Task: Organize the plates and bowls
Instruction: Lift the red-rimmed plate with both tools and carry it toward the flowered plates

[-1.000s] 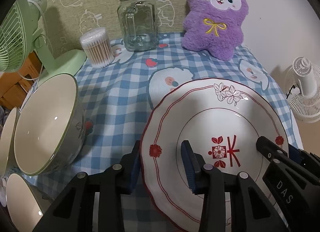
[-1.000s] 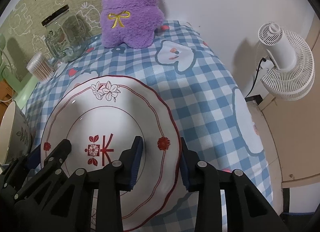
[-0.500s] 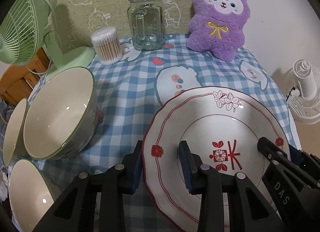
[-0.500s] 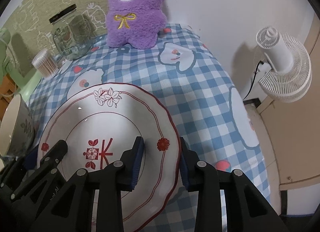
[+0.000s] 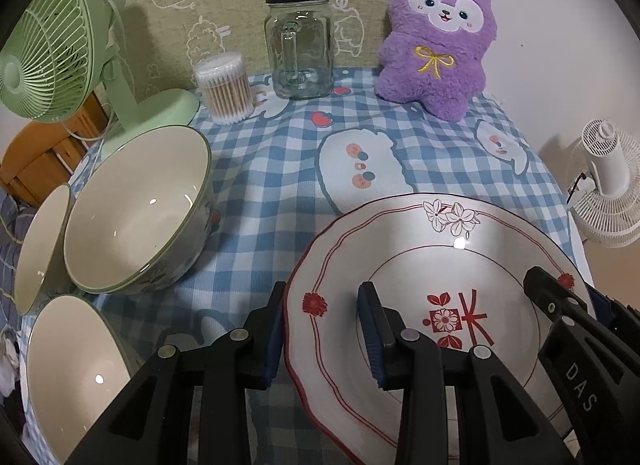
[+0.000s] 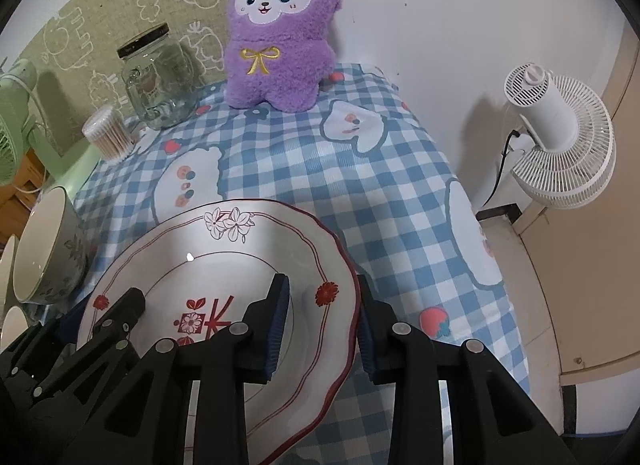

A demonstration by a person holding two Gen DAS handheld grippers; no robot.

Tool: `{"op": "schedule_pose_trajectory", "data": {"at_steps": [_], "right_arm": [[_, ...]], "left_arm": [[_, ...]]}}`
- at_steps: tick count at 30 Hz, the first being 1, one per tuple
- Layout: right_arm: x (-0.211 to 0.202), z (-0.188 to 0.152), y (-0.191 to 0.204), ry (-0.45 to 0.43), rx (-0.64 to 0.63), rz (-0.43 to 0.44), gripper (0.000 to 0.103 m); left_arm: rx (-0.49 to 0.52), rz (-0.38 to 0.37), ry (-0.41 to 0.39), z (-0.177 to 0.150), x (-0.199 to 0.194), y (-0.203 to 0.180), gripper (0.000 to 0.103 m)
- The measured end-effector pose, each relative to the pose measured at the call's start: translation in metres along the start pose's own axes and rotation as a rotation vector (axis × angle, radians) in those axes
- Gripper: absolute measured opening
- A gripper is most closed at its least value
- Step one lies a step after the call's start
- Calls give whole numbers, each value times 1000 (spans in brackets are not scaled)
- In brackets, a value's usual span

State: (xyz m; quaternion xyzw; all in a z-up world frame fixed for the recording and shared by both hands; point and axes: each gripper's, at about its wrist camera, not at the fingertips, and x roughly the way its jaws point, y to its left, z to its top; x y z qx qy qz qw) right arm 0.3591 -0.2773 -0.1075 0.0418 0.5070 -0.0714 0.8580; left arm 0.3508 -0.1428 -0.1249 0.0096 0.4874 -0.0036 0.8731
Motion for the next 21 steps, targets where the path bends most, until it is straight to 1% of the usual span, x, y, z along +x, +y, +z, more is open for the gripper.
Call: {"op": "schedule_pose_trajectory", "data": {"at_steps": [11,16,21], "right_arm": [[7,-16,-1,44,-22,4,35],[12,-19,-5,72,-18,21,35],[16,-20,-8,90,-9,42,35]], "left_arm": [[20,-5,22,-10,4,1,35],[36,-19,49,-14,6,1,36],[92,-8,38,-17,6,-4,37]]}}
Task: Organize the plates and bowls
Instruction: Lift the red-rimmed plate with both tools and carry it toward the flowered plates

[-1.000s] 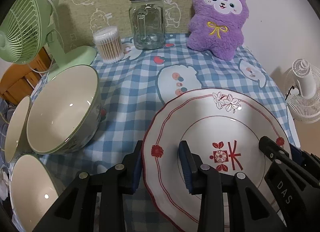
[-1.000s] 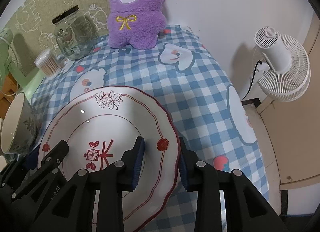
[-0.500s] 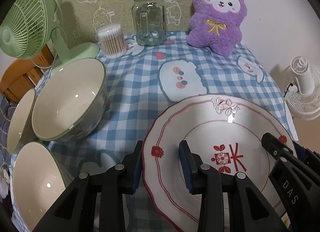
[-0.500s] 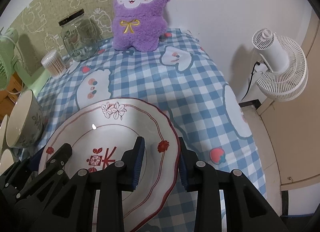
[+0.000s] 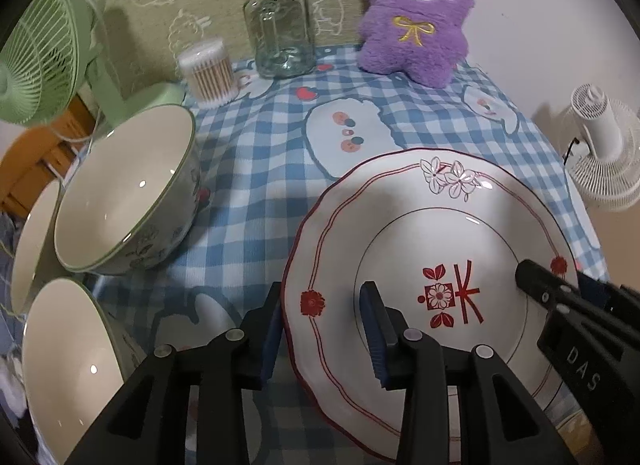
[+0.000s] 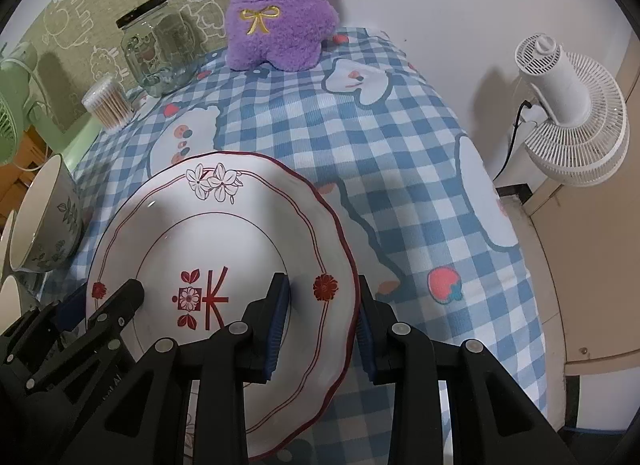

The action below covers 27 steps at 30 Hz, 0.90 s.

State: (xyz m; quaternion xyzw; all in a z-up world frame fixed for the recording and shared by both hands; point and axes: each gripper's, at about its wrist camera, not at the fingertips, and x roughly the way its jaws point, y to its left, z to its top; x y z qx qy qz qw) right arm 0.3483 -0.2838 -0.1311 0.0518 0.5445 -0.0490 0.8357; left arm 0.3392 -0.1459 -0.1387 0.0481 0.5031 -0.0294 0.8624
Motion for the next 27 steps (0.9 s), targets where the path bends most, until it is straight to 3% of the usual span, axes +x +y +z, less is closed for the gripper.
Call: {"op": "schedule_pose_trajectory", "data": {"at_steps": [13,27], "right_arm": [[11,18,4,3,3,-19,41],[-4,11,8,-40,-32,-48,39]], "left_arm": [[-3,-4,-4,14,8,0,38],[2,8,-37,7,-7,1,35]]}}
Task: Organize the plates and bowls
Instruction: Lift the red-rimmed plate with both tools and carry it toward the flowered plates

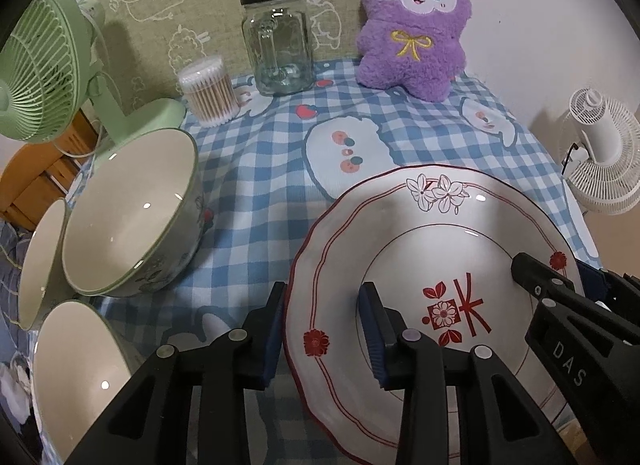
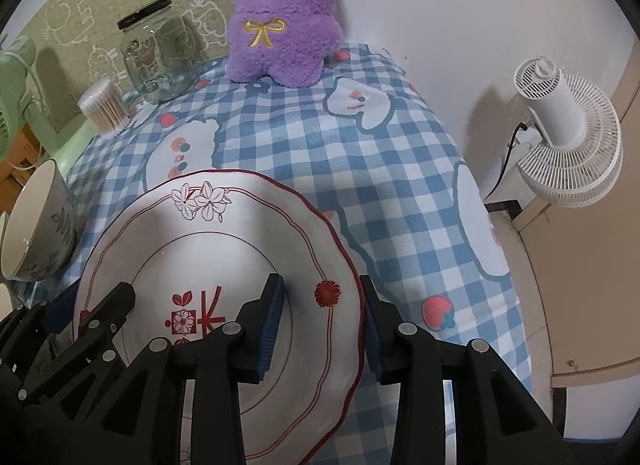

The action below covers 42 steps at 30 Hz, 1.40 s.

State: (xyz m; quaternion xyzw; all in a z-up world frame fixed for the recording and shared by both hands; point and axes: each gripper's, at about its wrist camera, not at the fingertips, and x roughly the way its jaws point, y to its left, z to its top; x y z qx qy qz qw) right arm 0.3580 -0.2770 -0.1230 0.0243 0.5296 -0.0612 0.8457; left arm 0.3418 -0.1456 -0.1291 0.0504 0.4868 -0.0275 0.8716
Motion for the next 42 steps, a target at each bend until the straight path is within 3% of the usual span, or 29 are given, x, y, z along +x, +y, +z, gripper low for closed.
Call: {"op": "schedule_pose_trajectory", "data": {"at_steps": [22,42], "right_arm": [[-65,-21,-12,-102,26,21,39],[-124,-77,-40,-152,101,16,39]], "left_arm": [[-4,-14,-73,-21,-59,-4,35],[24,-59,-123,-62,-109,-19,35]]}}
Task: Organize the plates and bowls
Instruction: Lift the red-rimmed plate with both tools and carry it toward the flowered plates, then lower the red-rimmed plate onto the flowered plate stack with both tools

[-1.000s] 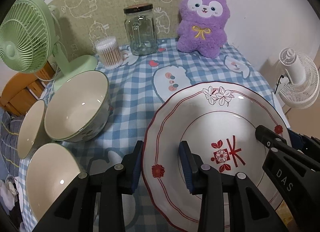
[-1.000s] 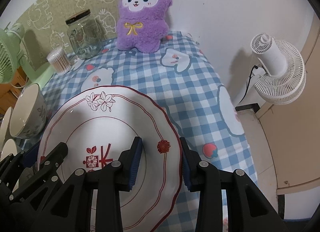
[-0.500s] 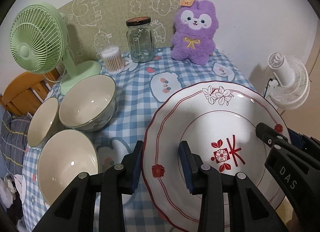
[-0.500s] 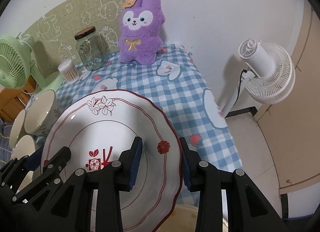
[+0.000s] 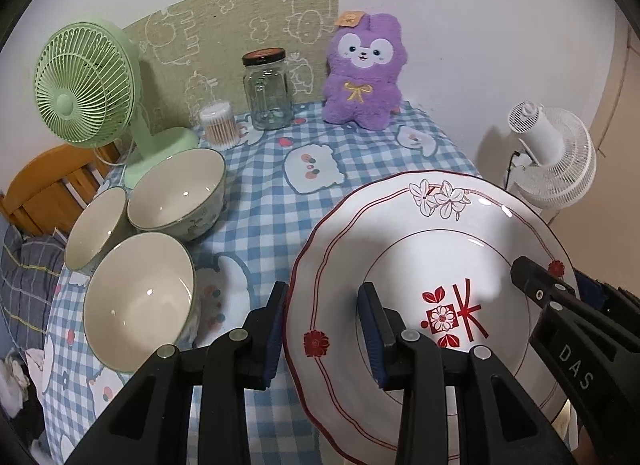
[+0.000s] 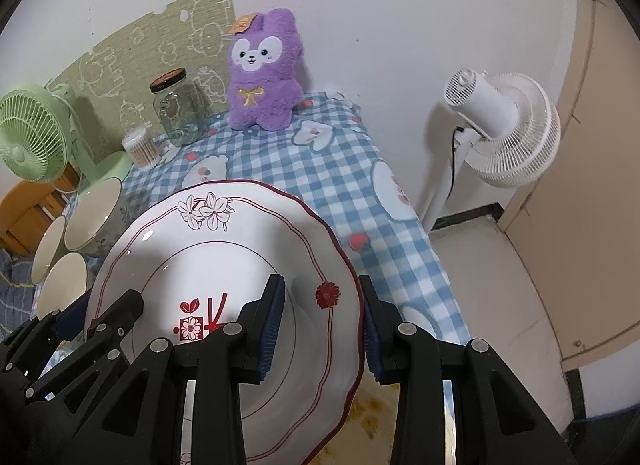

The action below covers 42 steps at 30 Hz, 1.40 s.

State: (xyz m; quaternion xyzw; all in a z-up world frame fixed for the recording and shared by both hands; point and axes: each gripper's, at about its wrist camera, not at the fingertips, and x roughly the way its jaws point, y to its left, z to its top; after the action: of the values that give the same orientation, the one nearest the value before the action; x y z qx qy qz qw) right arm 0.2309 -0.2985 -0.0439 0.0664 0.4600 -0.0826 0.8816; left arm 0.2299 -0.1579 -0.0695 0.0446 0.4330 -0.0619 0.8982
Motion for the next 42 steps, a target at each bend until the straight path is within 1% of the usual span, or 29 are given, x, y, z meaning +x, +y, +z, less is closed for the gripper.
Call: {"op": "schedule_pose_trajectory", "data": {"at_steps": [12,24,28,33,40,42], "right_arm": [[-24,-30,-22,-14,44,-31,39],[-43,-58,-35,-26,72,-47,39],[-44,-69,-38,-19,83,-46,39],[-43,-80,-45,3,111,-25,39],[-39,-92,-52,25,120,-30,39],[-37,-94,-53,34,122,-31,39]], "left_arm": [[40,-40,-6,-27,-17,-19,35],[44,-95,16,-52,-27,-24,35],[64,-93,22,-60,-28,-26,35],[75,-108,48,-69,-22,-28,35],[94,-119,69,-78,-17,-34,35],[111,-112,61,-81,-18,-36,35]]}}
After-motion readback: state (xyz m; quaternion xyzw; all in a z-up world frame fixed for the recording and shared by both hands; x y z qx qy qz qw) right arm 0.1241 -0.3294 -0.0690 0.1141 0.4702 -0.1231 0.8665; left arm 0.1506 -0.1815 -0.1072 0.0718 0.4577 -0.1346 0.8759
